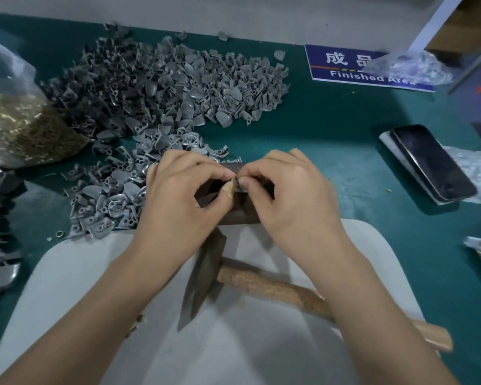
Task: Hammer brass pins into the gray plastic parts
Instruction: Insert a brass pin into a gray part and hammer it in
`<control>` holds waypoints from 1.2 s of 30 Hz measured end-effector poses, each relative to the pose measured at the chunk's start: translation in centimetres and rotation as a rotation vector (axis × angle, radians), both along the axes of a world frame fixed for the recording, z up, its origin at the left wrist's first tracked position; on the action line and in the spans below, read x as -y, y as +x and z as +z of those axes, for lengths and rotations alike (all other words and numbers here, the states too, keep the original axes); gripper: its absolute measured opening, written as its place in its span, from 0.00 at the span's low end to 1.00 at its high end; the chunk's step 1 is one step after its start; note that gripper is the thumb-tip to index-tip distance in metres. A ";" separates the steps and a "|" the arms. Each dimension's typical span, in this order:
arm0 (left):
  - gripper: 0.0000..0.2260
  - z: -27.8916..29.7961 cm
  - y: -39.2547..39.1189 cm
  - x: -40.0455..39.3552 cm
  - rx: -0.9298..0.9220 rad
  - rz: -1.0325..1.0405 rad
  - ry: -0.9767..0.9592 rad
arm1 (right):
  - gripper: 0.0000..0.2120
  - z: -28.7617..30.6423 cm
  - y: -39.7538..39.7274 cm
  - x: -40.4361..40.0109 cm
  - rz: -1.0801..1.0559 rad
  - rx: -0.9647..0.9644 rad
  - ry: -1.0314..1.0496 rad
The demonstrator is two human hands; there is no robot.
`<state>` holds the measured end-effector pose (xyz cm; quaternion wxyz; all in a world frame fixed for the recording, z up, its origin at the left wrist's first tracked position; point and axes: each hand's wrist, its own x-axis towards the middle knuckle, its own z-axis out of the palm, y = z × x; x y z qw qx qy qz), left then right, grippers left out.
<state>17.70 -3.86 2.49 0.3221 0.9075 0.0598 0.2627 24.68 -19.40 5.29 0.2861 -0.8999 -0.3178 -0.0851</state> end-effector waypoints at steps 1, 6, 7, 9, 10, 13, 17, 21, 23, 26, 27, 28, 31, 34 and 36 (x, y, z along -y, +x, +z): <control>0.05 0.0 0.0 -0.1 0.003 0.005 0.004 | 0.04 -0.4 0.2 0.0 0.016 -0.092 0.095; 0.05 0.0 -0.2 -0.3 0.010 0.041 0.044 | 0.05 -1.7 0.2 0.0 0.047 -0.210 0.251; 0.05 0.0 -0.1 -0.3 0.008 0.044 0.054 | 0.05 -1.8 0.3 0.0 0.044 -0.201 0.262; 0.06 0.1 -0.1 -0.3 0.002 0.047 0.065 | 0.04 -1.9 0.3 0.0 0.035 -0.192 0.274; 0.05 0.1 -0.1 -0.3 -0.001 0.050 0.068 | 0.03 -1.9 0.3 0.0 0.027 -0.188 0.276; 0.06 0.0 -0.2 -0.4 -0.009 0.055 0.070 | 0.02 -1.9 0.1 -0.1 0.016 -0.188 0.280; 0.05 0.1 -0.2 -0.2 -0.006 0.055 0.071 | 0.02 -1.5 -0.4 -0.1 0.003 -0.142 0.228; 0.05 0.3 -0.1 -0.3 -0.001 0.052 0.081 | 0.04 -0.7 -1.2 -0.2 -0.034 0.085 0.004; 0.05 0.4 -0.1 -0.4 -0.003 0.046 0.093 | 0.05 -0.4 -1.5 -0.2 -0.054 0.171 -0.070; 0.03 0.4 -0.2 -0.3 -0.001 0.031 0.100 | 0.05 -0.4 -1.2 -0.2 -0.089 0.135 -0.055; 0.03 0.4 -0.2 -0.3 -0.002 0.027 0.103 | 0.05 -0.6 -1.0 -0.2 -0.082 0.076 -0.020; 0.03 0.4 -0.2 -0.4 -0.004 0.025 0.103 | 0.04 -0.8 -0.8 -0.1 -0.065 0.017 0.021; 0.04 0.3 -0.2 -0.5 -0.005 0.022 0.090 | 0.04 -1.1 -0.5 -0.1 -0.038 -0.061 0.099; 0.04 0.2 -0.2 -0.5 0.002 0.021 0.086 | 0.04 -1.1 -0.5 -0.2 -0.022 -0.074 0.110; 0.04 0.1 -0.2 -0.5 0.005 0.020 0.085 | 0.04 -0.8 -0.6 -0.2 -0.016 -0.056 0.089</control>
